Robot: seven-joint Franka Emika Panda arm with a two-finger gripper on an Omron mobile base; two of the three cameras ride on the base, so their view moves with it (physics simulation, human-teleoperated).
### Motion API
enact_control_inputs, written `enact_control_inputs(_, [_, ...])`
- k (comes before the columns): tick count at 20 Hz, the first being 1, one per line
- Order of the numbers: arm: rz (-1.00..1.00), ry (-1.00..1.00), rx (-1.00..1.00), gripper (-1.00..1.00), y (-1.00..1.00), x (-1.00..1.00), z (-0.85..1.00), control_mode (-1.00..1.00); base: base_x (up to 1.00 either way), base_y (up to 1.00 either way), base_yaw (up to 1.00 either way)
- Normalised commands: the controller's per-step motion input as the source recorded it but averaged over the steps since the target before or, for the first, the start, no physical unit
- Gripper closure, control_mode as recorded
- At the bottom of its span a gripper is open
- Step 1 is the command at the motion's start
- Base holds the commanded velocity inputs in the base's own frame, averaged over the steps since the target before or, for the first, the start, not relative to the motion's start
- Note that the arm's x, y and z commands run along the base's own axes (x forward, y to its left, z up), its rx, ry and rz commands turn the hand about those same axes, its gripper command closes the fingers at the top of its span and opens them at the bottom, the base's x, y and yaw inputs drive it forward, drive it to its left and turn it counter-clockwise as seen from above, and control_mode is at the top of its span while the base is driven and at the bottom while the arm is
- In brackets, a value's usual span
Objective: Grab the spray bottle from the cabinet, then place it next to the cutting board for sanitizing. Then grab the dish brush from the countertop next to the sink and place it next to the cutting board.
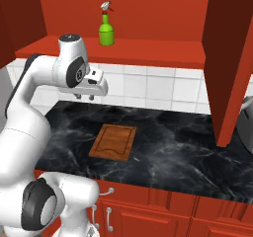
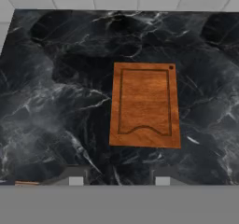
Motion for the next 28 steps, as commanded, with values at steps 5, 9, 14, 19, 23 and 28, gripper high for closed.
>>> enact_control_inputs(5, [0.02, 0.0, 0.0, -1.0, 0.02, -0.35, 0.0, -1.0, 0.0, 0.0, 0.0])
enact_control_inputs(9, [0.09, -0.23, -0.02, -1.0, 0.23, -0.86, 0.03, -1.0, 0.0, 0.0, 0.0])
enact_control_inputs(14, [0.0, -0.59, -0.02, -1.0, 0.15, -0.74, 0.36, -1.0, 0.0, 0.0, 0.0])
enact_control_inputs(19, [0.0, -0.68, 0.02, -1.0, 0.0, -0.49, 0.73, -1.0, 0.0, 0.0, 0.0])
enact_control_inputs(23, [0.0, -0.78, 0.05, -1.0, -0.01, -0.42, 0.76, -1.0, 0.0, 0.0, 0.0])
enact_control_inputs(28, [0.0, -0.74, 0.05, -1.0, 0.0, -0.25, 0.82, -1.0, 0.0, 0.0, 0.0])
